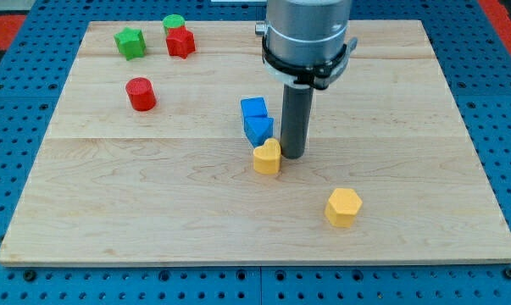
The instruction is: Push the yellow heart slightly right
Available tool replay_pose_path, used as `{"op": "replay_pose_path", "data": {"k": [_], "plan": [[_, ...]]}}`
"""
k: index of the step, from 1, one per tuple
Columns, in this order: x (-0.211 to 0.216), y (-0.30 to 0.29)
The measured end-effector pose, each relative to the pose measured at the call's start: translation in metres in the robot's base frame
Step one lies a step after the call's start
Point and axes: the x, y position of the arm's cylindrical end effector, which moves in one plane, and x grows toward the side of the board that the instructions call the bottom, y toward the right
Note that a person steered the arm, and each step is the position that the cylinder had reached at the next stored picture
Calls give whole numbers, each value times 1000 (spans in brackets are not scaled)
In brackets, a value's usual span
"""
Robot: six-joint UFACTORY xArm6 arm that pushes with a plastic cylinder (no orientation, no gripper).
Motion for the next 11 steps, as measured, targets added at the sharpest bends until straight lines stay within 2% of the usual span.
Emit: {"op": "replay_pose_path", "data": {"k": [1,3,4,5,6,8,9,11], "plan": [[16,-10],[58,-68],[58,-127],[21,-136],[7,-128],[8,-41],[8,-24],[15,-54]]}}
